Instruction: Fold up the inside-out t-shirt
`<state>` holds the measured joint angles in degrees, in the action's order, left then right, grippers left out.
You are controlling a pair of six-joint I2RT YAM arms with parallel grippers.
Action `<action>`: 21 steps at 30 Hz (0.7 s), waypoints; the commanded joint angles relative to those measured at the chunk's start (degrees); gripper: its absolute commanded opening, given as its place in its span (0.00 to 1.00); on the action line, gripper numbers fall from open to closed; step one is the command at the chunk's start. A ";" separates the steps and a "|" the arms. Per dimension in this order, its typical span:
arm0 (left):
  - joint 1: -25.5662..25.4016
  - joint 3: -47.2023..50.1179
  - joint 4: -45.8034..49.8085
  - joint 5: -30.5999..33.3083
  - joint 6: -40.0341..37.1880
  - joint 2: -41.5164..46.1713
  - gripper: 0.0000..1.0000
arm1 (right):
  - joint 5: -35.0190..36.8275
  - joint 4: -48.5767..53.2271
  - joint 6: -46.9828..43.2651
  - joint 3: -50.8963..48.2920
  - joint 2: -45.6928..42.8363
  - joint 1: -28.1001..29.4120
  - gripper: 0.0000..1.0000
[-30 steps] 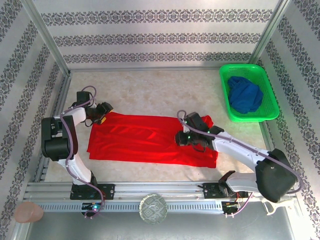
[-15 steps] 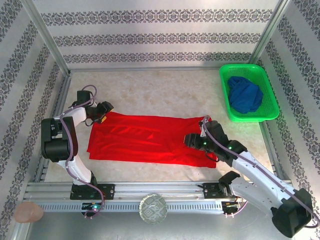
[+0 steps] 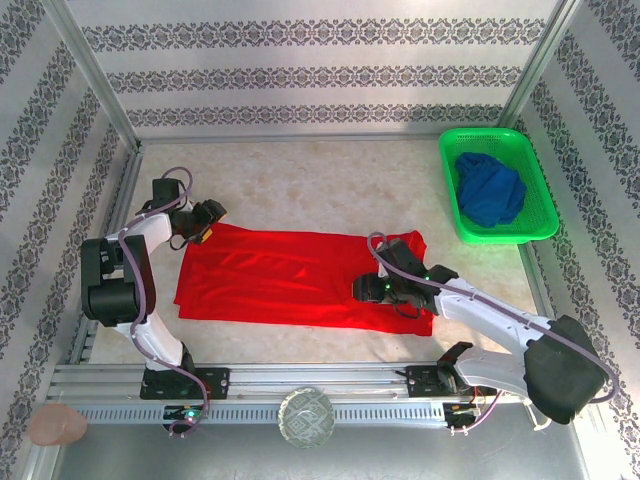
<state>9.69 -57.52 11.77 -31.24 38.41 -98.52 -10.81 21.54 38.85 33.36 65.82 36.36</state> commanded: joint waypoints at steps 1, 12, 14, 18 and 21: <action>-0.64 -0.54 1.41 0.35 -0.15 1.67 0.67 | 3.44 -1.42 3.11 0.07 0.93 0.65 0.56; -0.64 -0.58 0.59 -0.04 -0.16 0.97 0.67 | 3.51 -5.67 7.42 -0.27 5.25 -1.33 0.53; -0.64 -0.58 0.36 -0.20 -0.02 0.96 0.67 | 3.47 -6.21 8.29 -0.32 6.08 -1.51 0.53; -0.64 -0.58 0.18 -0.52 0.05 0.96 0.67 | 2.61 -8.22 9.19 -0.48 7.50 -2.12 0.51; -0.64 -0.51 -0.13 -0.57 0.04 0.87 0.67 | 1.42 -9.48 9.82 -0.55 8.60 -2.69 0.40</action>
<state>9.69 -57.52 11.73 -31.29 38.41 -98.50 -8.49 14.31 47.22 33.30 73.58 34.28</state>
